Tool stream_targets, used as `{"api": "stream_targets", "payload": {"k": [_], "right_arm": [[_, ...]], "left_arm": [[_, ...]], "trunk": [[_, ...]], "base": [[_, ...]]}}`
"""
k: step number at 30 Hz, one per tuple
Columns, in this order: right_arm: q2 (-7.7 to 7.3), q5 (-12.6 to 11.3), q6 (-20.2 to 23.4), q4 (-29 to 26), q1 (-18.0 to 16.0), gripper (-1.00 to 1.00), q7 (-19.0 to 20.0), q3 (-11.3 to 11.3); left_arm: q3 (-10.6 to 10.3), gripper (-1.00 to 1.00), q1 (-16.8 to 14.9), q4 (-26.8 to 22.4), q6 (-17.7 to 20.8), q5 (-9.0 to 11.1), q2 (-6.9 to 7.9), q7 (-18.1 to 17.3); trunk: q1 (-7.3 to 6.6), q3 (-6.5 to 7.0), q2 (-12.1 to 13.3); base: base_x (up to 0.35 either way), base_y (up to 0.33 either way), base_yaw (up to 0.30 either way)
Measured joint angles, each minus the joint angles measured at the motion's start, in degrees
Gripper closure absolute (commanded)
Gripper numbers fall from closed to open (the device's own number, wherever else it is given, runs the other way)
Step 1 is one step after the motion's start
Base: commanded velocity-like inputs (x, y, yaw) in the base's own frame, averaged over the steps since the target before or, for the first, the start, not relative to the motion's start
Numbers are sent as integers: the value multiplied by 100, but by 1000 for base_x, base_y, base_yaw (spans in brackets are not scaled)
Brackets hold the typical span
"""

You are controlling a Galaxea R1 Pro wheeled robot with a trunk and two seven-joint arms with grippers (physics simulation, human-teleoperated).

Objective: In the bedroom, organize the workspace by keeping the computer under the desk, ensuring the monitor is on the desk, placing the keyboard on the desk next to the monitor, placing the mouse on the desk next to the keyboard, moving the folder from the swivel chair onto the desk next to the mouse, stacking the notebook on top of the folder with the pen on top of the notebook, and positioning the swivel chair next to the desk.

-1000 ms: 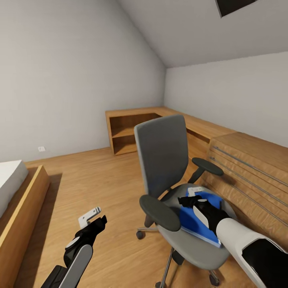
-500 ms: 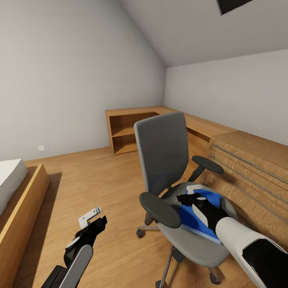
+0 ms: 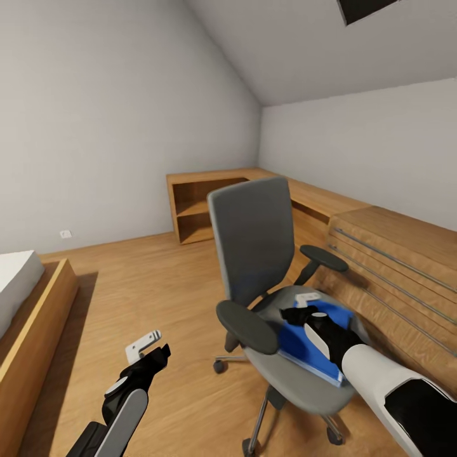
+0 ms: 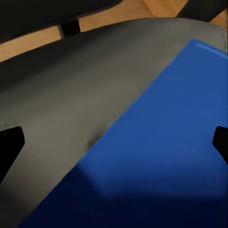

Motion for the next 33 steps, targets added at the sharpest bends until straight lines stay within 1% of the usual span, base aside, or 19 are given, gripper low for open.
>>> {"api": "stream_targets", "payload": {"k": [9,12,16,21,26,33], "right_arm": [[-1,4,-2,-11,1,-100,-2,-3],[-1,37,0,-5,-1,-100,-11,-4],[-2,39,-2,10,-1,-100,-11,-5],[-1,29,-3,17,0,-100,-9,-4],[-3,40,-2,44,-1,-100,-11,-3],[-3,34,-3,40,0,-100,-9,-2]], "left_arm": [[0,-100,0,2,0,0,0,1],[0,-100,0,2,3,0,0,0],[0,-100,0,2,6,0,0,0],[1,-100,0,2,3,0,0,0],[1,-100,0,2,5,0,0,0],[-1,-100,0,2,1,0,0,1]], "trunk": [[-2,0,0],[0,0,0],[1,0,0],[-1,0,0],[0,0,0],[-2,0,0]], "base": [[-57,-41,0],[-203,-3,0],[-258,-1,0],[-115,0,0],[-233,0,0],[-70,0,0]]}}
